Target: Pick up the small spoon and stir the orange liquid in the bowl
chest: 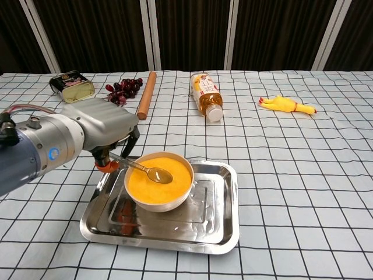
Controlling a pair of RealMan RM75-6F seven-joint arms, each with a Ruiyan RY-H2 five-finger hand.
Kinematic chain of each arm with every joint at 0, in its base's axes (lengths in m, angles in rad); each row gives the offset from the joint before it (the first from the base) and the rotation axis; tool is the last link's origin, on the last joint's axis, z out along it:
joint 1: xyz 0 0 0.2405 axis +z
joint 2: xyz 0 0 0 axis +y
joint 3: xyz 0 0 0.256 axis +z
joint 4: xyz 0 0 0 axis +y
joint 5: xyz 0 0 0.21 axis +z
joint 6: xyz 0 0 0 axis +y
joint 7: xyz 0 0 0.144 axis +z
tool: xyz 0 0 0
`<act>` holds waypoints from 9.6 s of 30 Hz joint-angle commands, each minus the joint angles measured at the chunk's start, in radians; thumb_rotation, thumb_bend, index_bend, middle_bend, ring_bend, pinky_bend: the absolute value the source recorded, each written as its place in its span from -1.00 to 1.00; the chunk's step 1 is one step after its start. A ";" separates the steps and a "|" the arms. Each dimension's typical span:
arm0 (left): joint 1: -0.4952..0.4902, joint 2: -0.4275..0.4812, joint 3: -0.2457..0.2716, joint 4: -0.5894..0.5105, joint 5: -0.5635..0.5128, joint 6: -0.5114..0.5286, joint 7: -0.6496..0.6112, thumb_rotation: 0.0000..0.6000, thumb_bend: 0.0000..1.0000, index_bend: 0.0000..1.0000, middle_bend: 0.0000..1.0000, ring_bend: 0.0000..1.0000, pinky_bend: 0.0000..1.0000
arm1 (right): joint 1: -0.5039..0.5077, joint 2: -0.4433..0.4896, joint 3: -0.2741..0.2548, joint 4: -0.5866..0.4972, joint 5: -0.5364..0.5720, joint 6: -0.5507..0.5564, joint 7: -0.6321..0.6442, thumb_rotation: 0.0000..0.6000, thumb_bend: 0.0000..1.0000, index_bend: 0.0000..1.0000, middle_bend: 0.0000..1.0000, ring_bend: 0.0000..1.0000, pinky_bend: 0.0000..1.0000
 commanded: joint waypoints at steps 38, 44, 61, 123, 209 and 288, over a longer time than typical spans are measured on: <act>-0.023 0.023 -0.029 -0.036 -0.085 0.015 -0.018 1.00 0.04 0.02 0.94 0.86 0.91 | 0.000 -0.001 0.002 -0.002 0.004 -0.002 -0.001 1.00 -0.35 -1.00 -1.00 -1.00 -1.00; -0.025 0.022 -0.026 -0.036 -0.083 0.016 -0.027 1.00 0.06 0.03 0.95 0.86 0.91 | 0.000 -0.001 0.001 -0.001 0.002 -0.001 0.000 1.00 -0.35 -1.00 -1.00 -1.00 -1.00; -0.040 0.060 -0.023 -0.069 -0.056 0.040 -0.009 1.00 0.08 0.15 0.96 0.87 0.91 | -0.001 -0.001 0.002 0.000 0.004 -0.002 0.005 1.00 -0.36 -1.00 -1.00 -1.00 -1.00; -0.161 0.089 0.213 0.081 0.358 -0.011 0.408 1.00 0.19 0.51 1.00 0.96 0.97 | -0.001 0.010 0.002 -0.014 0.007 -0.010 0.030 1.00 -0.36 -1.00 -1.00 -1.00 -1.00; -0.125 0.104 0.182 0.051 0.514 -0.149 0.407 1.00 0.19 0.52 1.00 0.96 0.96 | -0.002 0.011 0.003 -0.014 0.005 -0.006 0.040 1.00 -0.36 -1.00 -1.00 -1.00 -1.00; -0.145 0.187 0.210 0.039 0.635 -0.265 0.487 1.00 0.19 0.53 1.00 0.96 0.97 | -0.002 0.016 0.002 -0.021 0.008 -0.012 0.052 1.00 -0.35 -1.00 -1.00 -1.00 -1.00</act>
